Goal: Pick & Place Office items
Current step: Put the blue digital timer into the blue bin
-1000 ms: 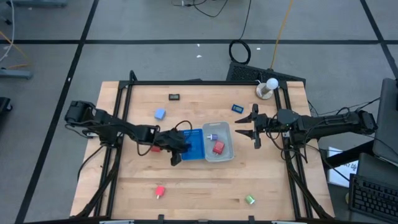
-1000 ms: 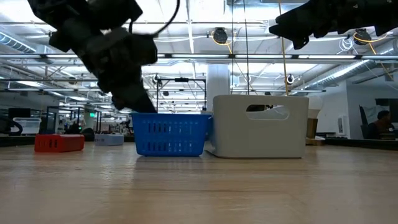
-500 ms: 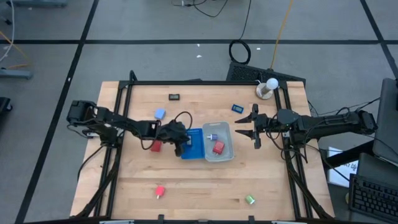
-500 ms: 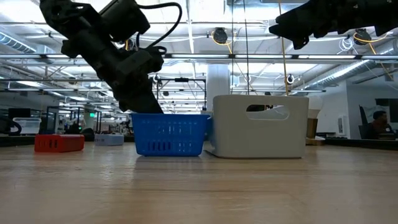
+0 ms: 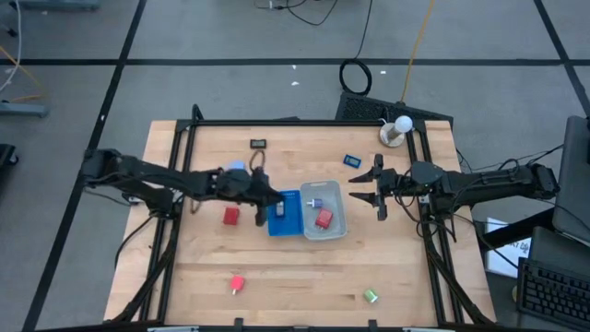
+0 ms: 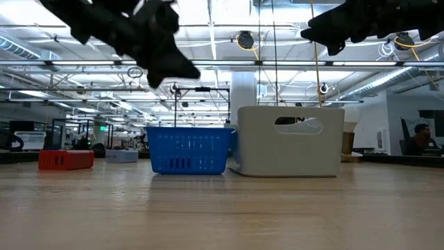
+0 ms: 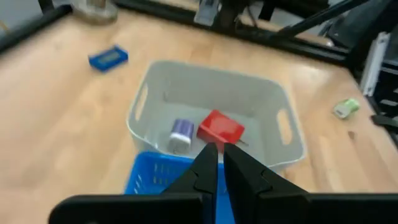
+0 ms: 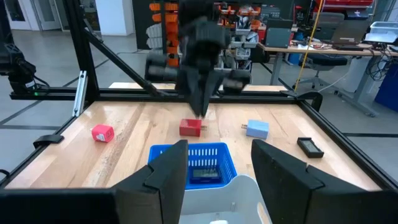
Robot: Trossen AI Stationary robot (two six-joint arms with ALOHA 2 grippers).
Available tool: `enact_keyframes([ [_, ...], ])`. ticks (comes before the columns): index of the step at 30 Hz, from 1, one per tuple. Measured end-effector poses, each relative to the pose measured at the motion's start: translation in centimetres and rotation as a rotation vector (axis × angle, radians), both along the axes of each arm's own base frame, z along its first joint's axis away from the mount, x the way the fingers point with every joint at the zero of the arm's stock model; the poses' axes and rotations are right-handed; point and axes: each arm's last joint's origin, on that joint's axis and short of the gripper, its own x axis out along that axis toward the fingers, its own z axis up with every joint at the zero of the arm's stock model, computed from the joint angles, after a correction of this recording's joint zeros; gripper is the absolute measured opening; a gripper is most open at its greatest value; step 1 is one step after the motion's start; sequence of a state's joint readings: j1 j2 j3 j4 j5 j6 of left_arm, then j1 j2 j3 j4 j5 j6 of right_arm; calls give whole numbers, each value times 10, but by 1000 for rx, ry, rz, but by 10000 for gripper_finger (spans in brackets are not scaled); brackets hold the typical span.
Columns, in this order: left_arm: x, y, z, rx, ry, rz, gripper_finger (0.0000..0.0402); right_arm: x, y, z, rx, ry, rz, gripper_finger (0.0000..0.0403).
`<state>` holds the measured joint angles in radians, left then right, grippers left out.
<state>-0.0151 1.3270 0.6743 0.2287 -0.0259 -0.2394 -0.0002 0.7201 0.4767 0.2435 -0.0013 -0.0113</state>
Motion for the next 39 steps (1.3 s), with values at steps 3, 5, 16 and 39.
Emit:
enact_keyframes([
  [3, -16, 2, 20, 36, -36, -17, 26, -1, 0, 0, 0, 4, 0, 171],
  [5, -29, 2, 33, 62, -57, -27, 26, -2, 0, 1, 0, 0, 0, 171],
  [16, -93, 3, 68, 118, -71, -39, 26, -9, 0, 4, 25, -9, -2, 171],
  [39, -151, 6, 25, 197, -236, 28, 26, -17, -8, -16, 1, 203, -276, 164],
])
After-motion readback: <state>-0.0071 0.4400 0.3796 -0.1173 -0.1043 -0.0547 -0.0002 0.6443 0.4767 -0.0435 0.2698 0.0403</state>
